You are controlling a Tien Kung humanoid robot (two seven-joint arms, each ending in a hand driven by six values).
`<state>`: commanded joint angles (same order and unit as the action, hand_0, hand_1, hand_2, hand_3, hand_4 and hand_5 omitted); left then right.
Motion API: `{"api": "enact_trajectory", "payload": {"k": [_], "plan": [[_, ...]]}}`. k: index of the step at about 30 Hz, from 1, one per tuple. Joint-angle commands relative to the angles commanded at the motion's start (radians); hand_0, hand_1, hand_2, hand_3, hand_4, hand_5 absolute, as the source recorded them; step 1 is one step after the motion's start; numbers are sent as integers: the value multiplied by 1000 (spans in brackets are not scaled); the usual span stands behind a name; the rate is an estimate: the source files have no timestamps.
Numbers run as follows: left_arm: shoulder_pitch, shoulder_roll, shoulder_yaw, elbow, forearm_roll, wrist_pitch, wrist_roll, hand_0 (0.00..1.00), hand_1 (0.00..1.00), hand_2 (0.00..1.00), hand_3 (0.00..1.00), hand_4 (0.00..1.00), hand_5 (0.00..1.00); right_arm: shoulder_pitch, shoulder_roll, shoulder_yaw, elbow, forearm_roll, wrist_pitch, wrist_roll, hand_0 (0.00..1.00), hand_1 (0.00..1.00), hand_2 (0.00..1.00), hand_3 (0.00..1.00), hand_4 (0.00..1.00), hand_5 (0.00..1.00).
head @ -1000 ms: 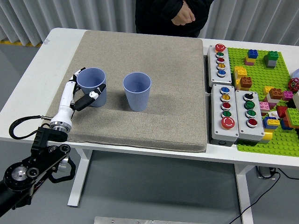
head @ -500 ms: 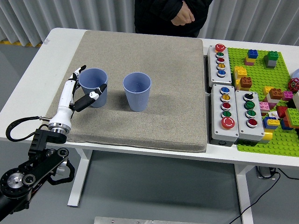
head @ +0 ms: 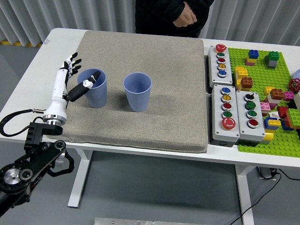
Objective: Pick cup pour cup place
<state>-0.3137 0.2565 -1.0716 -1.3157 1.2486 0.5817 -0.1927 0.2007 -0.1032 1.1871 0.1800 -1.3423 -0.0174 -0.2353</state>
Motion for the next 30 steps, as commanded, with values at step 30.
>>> {"api": "enact_trajectory", "payload": {"k": [30], "plan": [[-254, 44, -236, 189, -520, -162, -43, 711, 722, 789, 817, 844, 998, 6, -3, -52, 0, 57, -7, 1, 688, 657, 573, 581, 2, 2]]}}
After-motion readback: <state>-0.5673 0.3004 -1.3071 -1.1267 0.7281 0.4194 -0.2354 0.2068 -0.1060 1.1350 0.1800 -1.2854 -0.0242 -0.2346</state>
